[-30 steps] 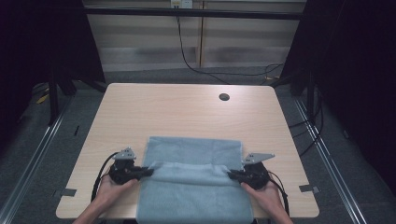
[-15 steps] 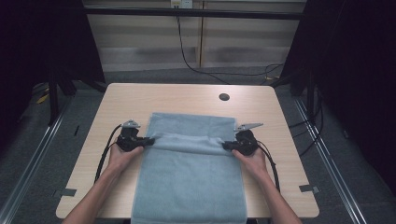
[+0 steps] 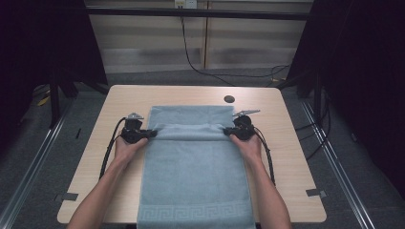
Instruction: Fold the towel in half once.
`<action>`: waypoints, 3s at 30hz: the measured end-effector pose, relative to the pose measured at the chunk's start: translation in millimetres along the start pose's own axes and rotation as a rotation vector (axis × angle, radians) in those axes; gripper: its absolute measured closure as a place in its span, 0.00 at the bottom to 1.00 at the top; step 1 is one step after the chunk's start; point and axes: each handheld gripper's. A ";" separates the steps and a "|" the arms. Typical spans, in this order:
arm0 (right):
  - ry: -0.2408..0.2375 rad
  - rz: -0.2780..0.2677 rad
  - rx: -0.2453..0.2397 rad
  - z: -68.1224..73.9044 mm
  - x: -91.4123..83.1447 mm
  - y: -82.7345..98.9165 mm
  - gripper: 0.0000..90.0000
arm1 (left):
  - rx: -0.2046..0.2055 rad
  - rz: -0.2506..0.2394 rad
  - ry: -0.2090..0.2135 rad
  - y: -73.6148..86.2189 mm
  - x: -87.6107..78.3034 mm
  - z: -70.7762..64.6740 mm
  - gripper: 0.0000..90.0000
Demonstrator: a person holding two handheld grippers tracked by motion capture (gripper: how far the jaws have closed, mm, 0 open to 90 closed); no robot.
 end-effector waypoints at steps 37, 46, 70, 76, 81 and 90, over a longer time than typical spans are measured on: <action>-0.102 -0.322 -0.196 68.2 -130.2 -62.2 0.97 | 0.005 -0.290 0.142 -65.0 -131.0 -5.6 0.94; -0.120 -0.331 -0.271 100.5 -168.0 -50.7 0.97 | 0.052 -0.350 0.207 -57.8 -180.2 -23.3 0.94; -0.262 -0.105 -0.109 125.1 -145.4 125.6 0.91 | 0.108 -0.075 0.354 100.4 -154.0 -66.8 0.89; -0.265 -0.035 -0.117 146.4 -155.8 160.4 0.85 | 0.136 -0.033 0.388 122.3 -165.1 -73.5 0.85; -0.310 -0.050 -0.124 160.3 -171.9 172.2 0.81 | 0.120 -0.091 0.432 125.8 -182.4 -72.2 0.79; -0.267 -0.046 -0.164 132.3 -140.4 129.4 0.77 | 0.117 -0.067 0.343 87.1 -146.0 -64.7 0.70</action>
Point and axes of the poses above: each handheld gripper's, and its own axes: x roughly forward along the jaws, y roughly out of its underside, z roughly to its left, and after that the axes turned 15 degrees about -y, right-handed
